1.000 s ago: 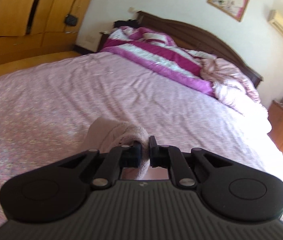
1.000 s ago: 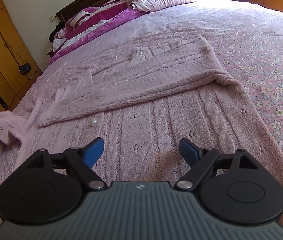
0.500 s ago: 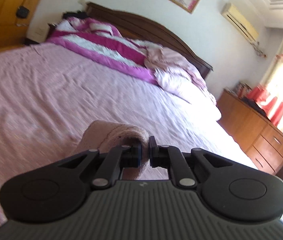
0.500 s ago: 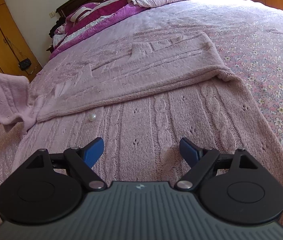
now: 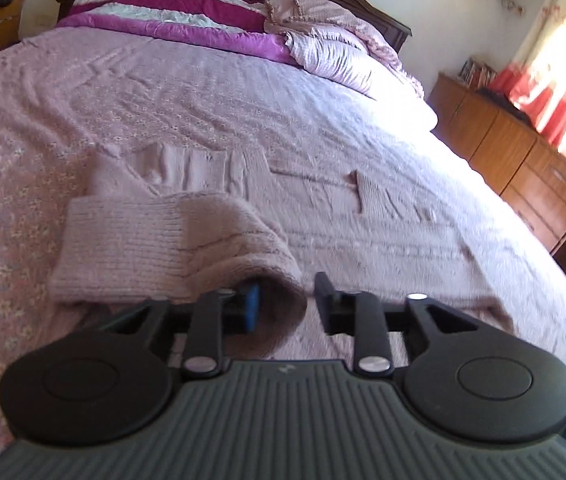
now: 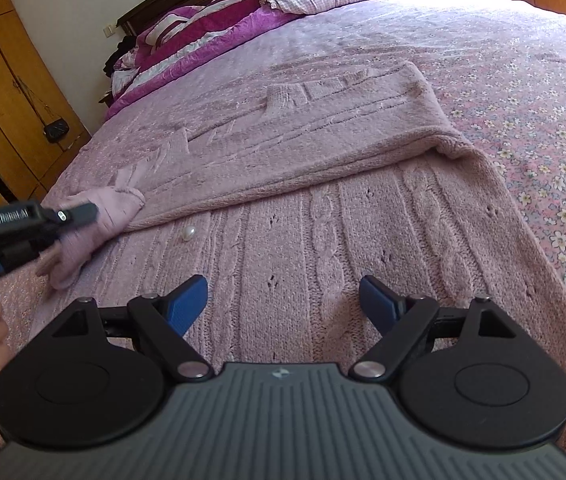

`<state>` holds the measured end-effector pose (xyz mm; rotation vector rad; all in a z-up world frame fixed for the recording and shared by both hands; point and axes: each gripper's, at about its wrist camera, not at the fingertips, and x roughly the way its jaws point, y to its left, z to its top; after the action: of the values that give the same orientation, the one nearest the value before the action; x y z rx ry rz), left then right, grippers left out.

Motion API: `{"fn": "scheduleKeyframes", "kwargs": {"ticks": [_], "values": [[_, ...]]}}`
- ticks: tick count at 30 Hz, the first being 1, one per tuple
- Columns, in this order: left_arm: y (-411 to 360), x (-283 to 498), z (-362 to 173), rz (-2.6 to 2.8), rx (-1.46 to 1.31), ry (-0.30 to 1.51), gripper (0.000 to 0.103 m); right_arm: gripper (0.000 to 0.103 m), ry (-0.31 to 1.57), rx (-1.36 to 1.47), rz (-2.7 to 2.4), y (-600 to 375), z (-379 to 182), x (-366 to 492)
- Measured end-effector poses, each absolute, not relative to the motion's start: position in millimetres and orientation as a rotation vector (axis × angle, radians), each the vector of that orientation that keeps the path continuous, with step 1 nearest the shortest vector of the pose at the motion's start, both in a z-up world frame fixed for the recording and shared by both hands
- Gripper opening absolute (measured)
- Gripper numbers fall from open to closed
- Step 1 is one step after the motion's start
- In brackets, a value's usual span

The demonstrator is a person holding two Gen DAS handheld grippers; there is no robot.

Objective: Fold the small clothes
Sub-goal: 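Lay the sleeve across the cardigan body and open the left gripper, then grasp the sleeve cuff with the right gripper and lay it flat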

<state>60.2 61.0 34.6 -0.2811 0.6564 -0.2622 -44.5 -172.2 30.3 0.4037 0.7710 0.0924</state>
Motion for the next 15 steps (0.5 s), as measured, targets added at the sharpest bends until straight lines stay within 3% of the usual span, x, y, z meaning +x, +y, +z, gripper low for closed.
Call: {"fn": "scheduleKeyframes", "kwargs": {"ticks": [3,15], "values": [[62.9,50.9,39.4,-0.245,-0.222,0.650,0.043,0.088,0.780,0.419,0.114,-171.9,32.8,-41.4],[91.4,10.2,40.7,-0.117,-0.142,0.680,0.044,0.088,0.806,0.465,0.325,-130.4,61.0,8.0]]}}
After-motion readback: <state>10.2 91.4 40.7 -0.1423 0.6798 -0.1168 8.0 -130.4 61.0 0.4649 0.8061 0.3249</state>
